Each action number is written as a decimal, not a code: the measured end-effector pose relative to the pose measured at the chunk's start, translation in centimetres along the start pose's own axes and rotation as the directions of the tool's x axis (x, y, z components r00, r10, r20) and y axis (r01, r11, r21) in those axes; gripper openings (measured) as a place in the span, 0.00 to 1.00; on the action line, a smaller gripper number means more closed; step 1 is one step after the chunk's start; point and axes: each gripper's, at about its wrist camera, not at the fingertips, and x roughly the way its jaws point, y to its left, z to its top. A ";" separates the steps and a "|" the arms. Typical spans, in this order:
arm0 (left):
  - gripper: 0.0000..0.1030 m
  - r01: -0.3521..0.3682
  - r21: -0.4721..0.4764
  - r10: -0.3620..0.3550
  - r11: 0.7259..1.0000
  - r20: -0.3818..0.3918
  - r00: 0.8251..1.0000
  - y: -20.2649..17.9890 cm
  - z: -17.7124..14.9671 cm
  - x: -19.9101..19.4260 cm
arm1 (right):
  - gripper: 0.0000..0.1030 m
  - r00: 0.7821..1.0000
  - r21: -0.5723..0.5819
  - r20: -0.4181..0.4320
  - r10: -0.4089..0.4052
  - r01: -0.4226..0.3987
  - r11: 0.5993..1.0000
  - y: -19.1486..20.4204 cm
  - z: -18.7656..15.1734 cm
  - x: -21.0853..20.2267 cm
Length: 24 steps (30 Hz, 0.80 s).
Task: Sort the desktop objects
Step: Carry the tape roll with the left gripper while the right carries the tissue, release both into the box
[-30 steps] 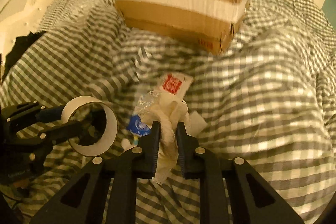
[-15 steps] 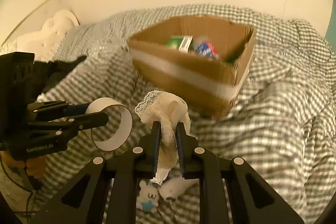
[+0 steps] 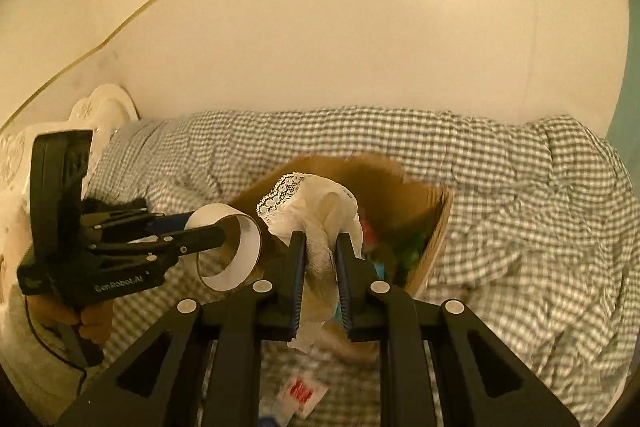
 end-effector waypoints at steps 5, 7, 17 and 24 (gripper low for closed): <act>0.29 0.002 -0.038 -0.003 0.999 -0.042 0.999 1.9 1.9 4.8 | 0.14 0.998 0.015 -0.050 -0.021 0.022 1.000 -2.2 2.1 5.4; 0.29 -0.025 -0.018 0.024 1.000 -0.046 0.999 1.9 1.9 6.4 | 0.14 0.995 0.030 -0.091 -0.030 0.033 0.999 -3.3 2.2 8.1; 0.44 -0.073 0.009 0.074 0.997 -0.092 0.993 0.9 0.1 10.5 | 0.51 0.984 0.081 -0.159 -0.078 0.091 0.993 -6.6 0.7 12.5; 0.79 -0.137 -0.025 0.136 0.990 -0.044 0.990 0.5 0.0 6.9 | 0.56 0.994 0.089 -0.074 -0.080 0.087 0.992 -6.2 1.2 8.6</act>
